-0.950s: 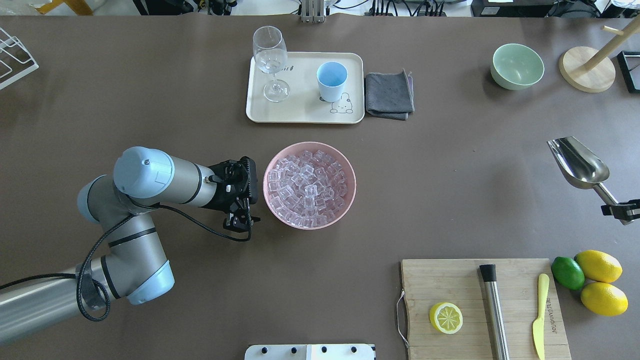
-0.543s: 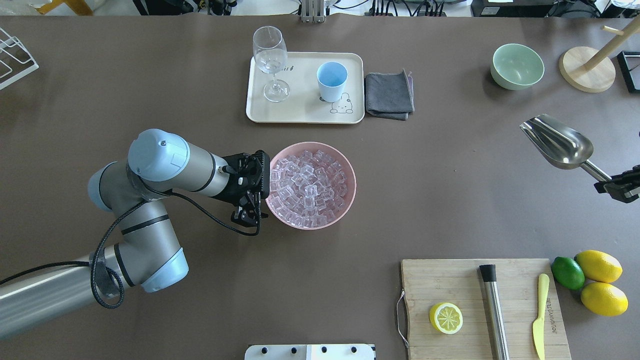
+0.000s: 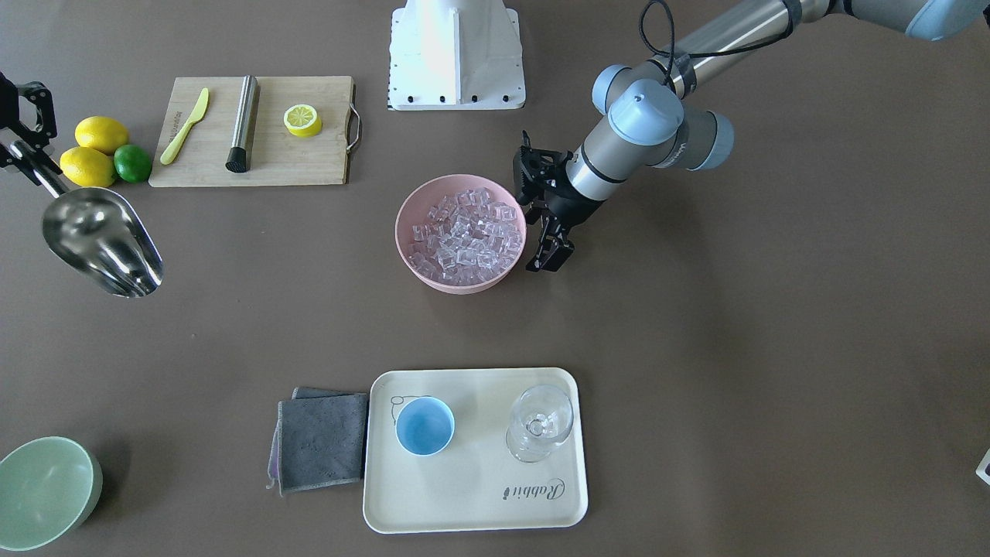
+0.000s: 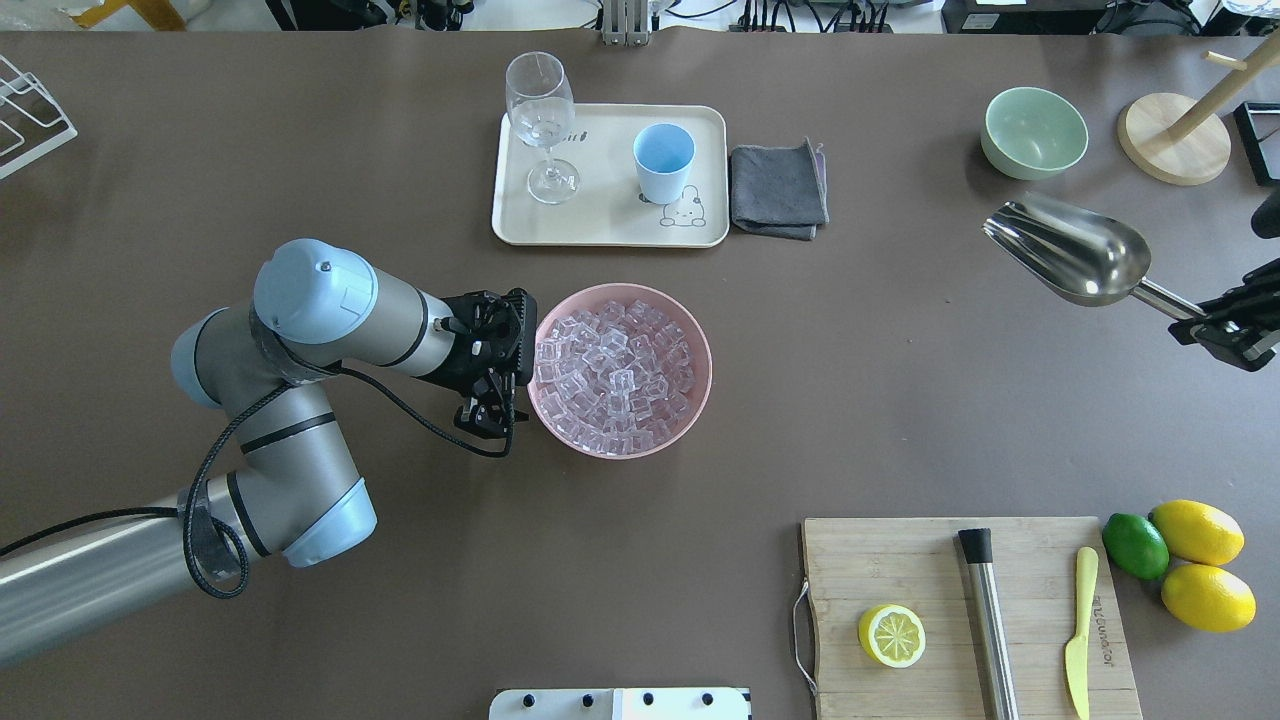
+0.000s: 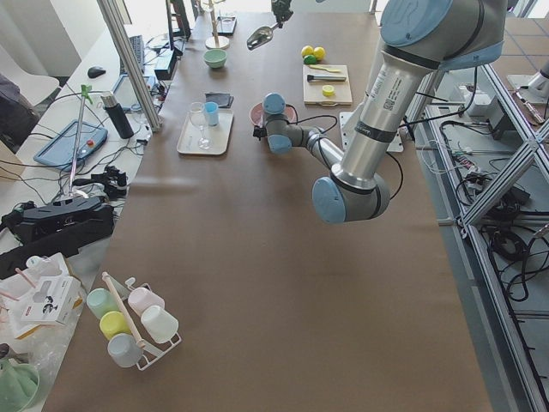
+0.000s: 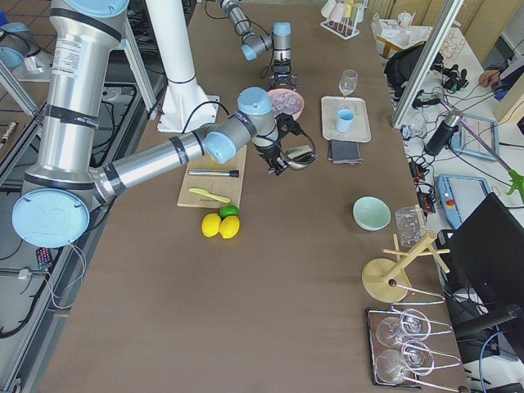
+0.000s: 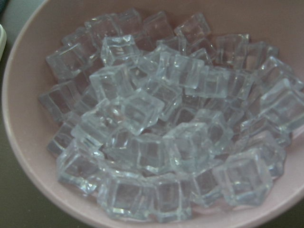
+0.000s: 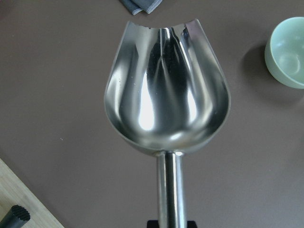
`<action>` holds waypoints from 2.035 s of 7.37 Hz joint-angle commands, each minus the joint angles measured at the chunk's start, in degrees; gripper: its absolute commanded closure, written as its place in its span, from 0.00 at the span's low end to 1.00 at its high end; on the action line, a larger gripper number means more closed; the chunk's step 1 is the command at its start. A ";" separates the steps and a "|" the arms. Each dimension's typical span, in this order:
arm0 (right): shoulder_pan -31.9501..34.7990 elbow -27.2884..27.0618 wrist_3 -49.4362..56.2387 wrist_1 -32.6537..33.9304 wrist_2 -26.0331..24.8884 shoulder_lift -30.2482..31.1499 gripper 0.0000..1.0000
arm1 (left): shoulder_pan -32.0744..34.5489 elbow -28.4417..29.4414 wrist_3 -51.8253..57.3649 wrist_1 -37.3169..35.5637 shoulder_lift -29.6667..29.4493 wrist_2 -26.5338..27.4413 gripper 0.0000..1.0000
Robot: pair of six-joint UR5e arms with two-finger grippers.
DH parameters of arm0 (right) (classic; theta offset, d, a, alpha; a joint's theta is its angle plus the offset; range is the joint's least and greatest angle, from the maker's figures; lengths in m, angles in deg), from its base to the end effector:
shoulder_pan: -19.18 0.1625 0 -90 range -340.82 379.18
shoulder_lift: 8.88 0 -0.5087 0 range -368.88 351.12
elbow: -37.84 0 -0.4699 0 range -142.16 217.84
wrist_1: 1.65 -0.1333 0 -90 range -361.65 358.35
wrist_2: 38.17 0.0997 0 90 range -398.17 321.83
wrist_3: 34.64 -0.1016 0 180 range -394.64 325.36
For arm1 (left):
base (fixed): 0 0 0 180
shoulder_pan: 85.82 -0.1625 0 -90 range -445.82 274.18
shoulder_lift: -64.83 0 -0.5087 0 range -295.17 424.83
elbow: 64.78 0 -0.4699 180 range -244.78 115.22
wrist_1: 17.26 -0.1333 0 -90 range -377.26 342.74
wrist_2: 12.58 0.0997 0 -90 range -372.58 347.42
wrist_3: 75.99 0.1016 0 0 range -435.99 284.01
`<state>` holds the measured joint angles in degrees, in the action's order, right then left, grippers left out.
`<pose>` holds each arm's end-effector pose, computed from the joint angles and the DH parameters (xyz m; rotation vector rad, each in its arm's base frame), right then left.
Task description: Put ice in cup with scoop
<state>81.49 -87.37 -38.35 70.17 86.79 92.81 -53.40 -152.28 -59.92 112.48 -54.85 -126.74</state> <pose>-0.1462 -0.4401 0.4690 0.5285 -0.7628 -0.6104 0.6213 -0.5032 0.3344 1.0322 0.8269 1.3567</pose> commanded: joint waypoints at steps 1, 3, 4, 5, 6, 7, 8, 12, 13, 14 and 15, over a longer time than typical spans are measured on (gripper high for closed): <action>-2.18 -1.17 9.44 16.65 -0.94 -10.47 1.00 | 0.72 0.32 -0.86 -0.02 0.15 -0.01 0.01; -9.27 -6.16 20.36 41.11 -7.39 -25.16 1.00 | 0.72 0.32 -0.95 -0.02 0.15 -0.01 0.01; -10.97 -5.75 24.06 41.55 -8.14 -26.26 1.00 | 0.72 0.23 -1.04 -0.02 0.23 -0.01 0.01; -13.25 -6.09 25.15 41.81 -10.50 -26.27 1.00 | 0.81 0.23 -1.04 -0.02 0.23 -0.01 0.01; -15.44 -6.18 25.16 44.43 -12.70 -28.10 1.00 | 2.63 0.14 -1.13 -0.02 0.32 -1.84 0.01; -18.34 -5.83 25.16 53.15 -15.68 -34.30 1.00 | 5.78 0.14 -1.22 0.07 1.63 -6.64 0.01; -18.98 -5.13 25.16 61.42 -15.80 -40.71 1.00 | 5.90 0.14 -1.13 0.07 1.38 -6.60 0.01; -28.37 0.90 23.57 77.01 -27.73 -55.84 1.00 | 3.98 0.75 -1.13 0.16 1.38 -5.73 0.01; -29.34 3.72 24.18 78.71 -29.06 -58.24 1.00 | 1.79 0.76 -1.22 0.42 1.29 -4.07 0.01; -29.53 6.10 25.58 78.73 -29.24 -59.66 1.00 | 0.99 0.67 -1.30 0.42 0.94 -2.23 0.01; -29.53 9.86 26.81 78.73 -29.33 -62.37 1.00 | 0.98 0.67 -4.78 0.51 0.85 -2.21 0.01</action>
<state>52.45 -83.12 -13.54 148.10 58.09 34.72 -51.52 -151.59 -61.35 112.85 -53.71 -130.26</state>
